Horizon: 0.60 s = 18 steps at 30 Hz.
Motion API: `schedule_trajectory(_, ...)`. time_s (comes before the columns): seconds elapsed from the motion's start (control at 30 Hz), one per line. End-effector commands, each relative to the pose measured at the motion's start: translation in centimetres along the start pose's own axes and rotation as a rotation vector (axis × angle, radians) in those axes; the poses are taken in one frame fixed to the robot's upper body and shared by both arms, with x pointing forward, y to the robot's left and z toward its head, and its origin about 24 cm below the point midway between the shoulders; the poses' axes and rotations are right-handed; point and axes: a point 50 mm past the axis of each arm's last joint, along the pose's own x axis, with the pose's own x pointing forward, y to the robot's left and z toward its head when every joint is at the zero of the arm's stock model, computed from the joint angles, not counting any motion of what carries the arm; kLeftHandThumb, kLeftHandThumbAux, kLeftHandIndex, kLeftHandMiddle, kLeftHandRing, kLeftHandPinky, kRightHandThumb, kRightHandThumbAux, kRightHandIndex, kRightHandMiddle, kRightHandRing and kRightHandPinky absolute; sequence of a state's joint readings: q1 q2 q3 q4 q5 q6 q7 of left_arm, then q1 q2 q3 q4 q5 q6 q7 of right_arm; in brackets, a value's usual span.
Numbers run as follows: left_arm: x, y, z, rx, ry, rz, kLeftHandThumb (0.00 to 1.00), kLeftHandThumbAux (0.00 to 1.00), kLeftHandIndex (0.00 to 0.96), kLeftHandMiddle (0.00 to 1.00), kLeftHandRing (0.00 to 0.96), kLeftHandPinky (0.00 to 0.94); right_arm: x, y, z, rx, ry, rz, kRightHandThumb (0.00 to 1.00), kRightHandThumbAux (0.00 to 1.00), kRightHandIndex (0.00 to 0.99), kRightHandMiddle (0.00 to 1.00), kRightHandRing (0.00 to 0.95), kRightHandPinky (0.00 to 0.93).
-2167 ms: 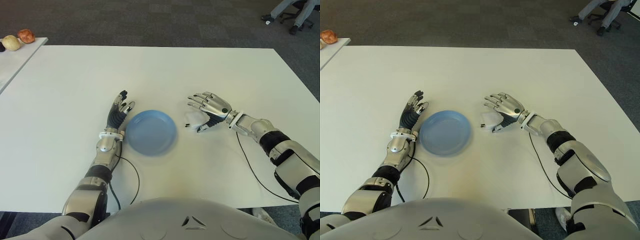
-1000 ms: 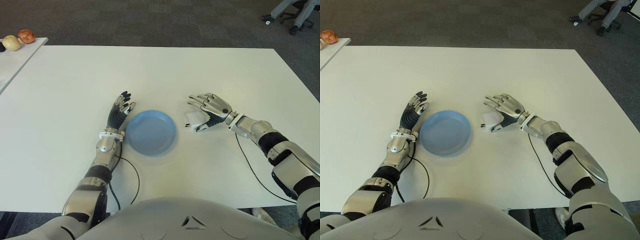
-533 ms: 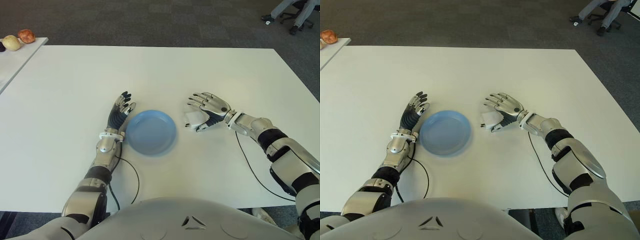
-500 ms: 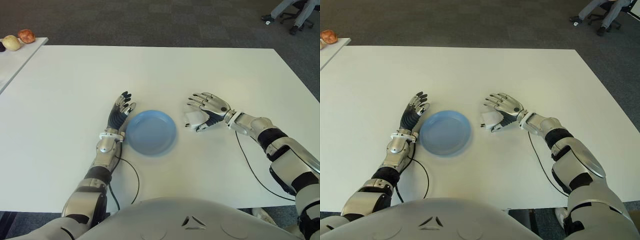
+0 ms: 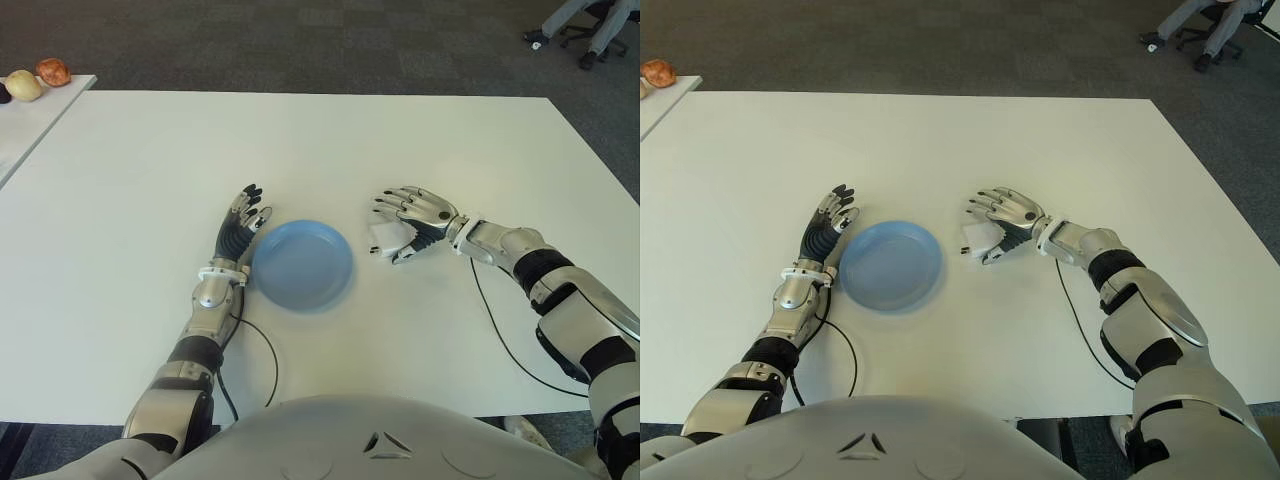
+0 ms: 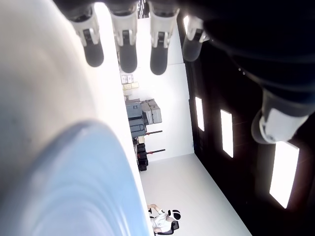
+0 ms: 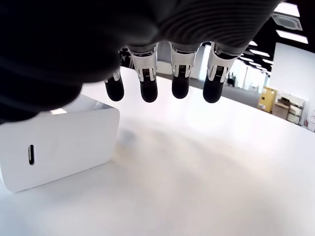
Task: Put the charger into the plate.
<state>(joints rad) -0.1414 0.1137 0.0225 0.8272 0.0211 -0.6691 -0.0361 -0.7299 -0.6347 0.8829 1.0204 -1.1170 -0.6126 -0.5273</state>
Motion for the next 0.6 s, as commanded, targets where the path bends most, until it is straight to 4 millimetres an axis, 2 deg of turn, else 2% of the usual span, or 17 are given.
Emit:
schedule_trajectory(0.03,-3.23,-1.03,-3.22,-0.017,0.162,-0.022,0.000,0.434,0.101,0.138,0.117,0.115,-0.17,2.20,1.86,0.020,-0.072,0.127,0.579,0.411,0.000,0.000,0.000,0.000)
schedule_trajectory(0.6,-3.35,-1.00,-3.29,-0.013,0.175,-0.030,0.000,0.455,0.099,0.143,0.125,0.127,-0.18,2.21,1.73,0.081,-0.073,0.180,0.597,0.350,0.000,0.000,0.000,0.000)
